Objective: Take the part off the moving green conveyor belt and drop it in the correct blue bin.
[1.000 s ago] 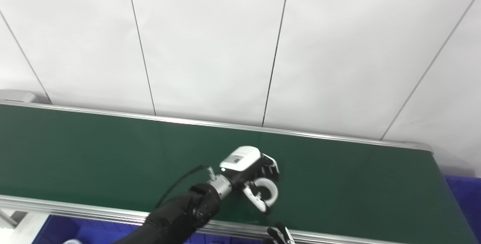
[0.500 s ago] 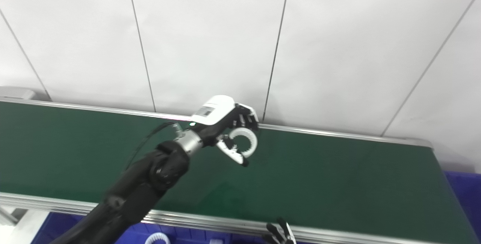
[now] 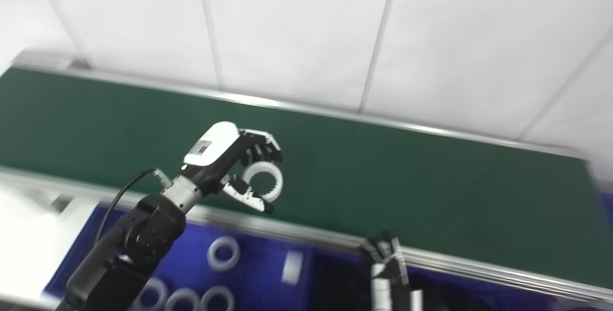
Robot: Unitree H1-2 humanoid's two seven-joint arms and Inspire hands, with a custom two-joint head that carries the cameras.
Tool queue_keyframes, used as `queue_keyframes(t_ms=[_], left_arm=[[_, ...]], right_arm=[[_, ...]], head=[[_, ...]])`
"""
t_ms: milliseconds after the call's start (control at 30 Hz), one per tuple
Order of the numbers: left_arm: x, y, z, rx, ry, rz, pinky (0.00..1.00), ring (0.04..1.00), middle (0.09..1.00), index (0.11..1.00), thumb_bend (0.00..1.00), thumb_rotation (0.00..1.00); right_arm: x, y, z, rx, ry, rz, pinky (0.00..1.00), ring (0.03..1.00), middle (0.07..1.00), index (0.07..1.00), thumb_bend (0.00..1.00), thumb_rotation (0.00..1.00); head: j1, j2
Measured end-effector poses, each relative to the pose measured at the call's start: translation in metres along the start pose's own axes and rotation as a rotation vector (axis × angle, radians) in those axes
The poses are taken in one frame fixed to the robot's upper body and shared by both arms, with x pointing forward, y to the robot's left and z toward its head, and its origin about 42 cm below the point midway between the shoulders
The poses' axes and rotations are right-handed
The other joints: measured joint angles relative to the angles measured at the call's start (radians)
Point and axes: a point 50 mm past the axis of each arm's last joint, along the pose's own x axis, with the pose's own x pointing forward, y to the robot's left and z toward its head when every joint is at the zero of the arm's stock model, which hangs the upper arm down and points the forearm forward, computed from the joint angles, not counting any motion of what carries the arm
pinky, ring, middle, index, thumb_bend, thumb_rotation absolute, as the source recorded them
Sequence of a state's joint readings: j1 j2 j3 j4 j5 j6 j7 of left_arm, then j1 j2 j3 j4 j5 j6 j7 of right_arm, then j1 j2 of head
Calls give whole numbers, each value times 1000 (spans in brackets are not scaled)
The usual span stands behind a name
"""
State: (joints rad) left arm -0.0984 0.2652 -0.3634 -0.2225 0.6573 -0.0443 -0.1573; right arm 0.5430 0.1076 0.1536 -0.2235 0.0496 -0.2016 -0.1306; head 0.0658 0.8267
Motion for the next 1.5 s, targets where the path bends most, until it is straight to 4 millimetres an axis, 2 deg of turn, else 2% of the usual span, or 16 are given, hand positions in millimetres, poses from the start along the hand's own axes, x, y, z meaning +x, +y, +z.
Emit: queue_keyframes(t_ms=[167, 333, 433, 633, 733, 833, 867, 900, 933, 1000, 1100, 1333, 1400, 1433, 1500], left_arm=[[-51, -5, 6, -31, 76, -43, 335, 373, 434, 527, 518, 0], [-78, -9, 27, -39, 97, -91, 347, 373, 412, 517, 517, 0], [-85, -16, 27, -41, 127, -115, 317, 341, 400, 514, 516, 0], [-87, -31, 18, 3, 171, -205, 408, 409, 434, 512, 521, 0], [-87, -32, 17, 18, 176, -223, 410, 400, 424, 515, 519, 0], [-87, -39, 8, 29, 178, -225, 473, 513, 491, 490, 523, 0], [-87, -41, 5, 28, 185, -225, 533, 576, 564, 540, 599, 39], [-88, -42, 3, 33, 184, -219, 685, 722, 747, 682, 804, 147], [-88, -44, 1, 55, 169, -201, 700, 736, 764, 696, 824, 158], [-88, -46, -1, 87, 148, -170, 791, 814, 853, 769, 899, 221], [-89, -46, -1, 135, 120, -150, 887, 910, 956, 850, 920, 331], [-91, -44, 4, 147, 109, -132, 905, 942, 995, 913, 879, 397], [-92, -38, 13, 141, 78, -106, 903, 944, 997, 918, 871, 404], [-92, -37, 16, 134, 66, -98, 901, 936, 985, 919, 831, 389], [-95, -25, 36, 69, 32, -37, 880, 924, 971, 911, 798, 334]], right_arm=[[3, -9, 7, 14, 22, 2, 834, 818, 859, 934, 772, 832], [5, -16, 11, 10, 36, 1, 818, 815, 848, 916, 797, 824], [5, -20, 11, 5, 42, -9, 819, 810, 841, 904, 794, 806], [5, -19, 11, 6, 40, -10, 804, 799, 833, 910, 805, 819], [5, -16, 10, 10, 40, -11, 807, 802, 833, 903, 799, 818], [5, -11, 10, 13, 40, -7, 802, 802, 836, 906, 798, 825], [5, -9, 10, 14, 40, -5, 800, 802, 837, 906, 798, 825], [4, -8, 10, 14, 41, -5, 796, 801, 839, 906, 795, 823], [4, -7, 10, 17, 42, -6, 796, 801, 839, 906, 795, 823], [4, -5, 10, 18, 42, -6, 792, 799, 838, 907, 793, 825], [3, -5, 10, 15, 42, -5, 807, 805, 843, 917, 788, 834], [3, -4, 12, 16, 35, -5, 799, 799, 833, 913, 781, 828], [2, -4, 12, 16, 36, -5, 797, 798, 832, 911, 779, 828], [2, -4, 12, 16, 36, -5, 788, 788, 832, 911, 784, 822], [3, -2, 13, 18, 31, 0, 783, 784, 837, 915, 788, 823]], head=[[25, 15], [45, 34], [43, 34], [26, 32], [13, 32], [5, 28], [5, 28], [-7, 28], [-7, 28], [-14, 28], [-21, 29], [-37, 32], [-37, 32], [-44, 34], [-44, 34]])
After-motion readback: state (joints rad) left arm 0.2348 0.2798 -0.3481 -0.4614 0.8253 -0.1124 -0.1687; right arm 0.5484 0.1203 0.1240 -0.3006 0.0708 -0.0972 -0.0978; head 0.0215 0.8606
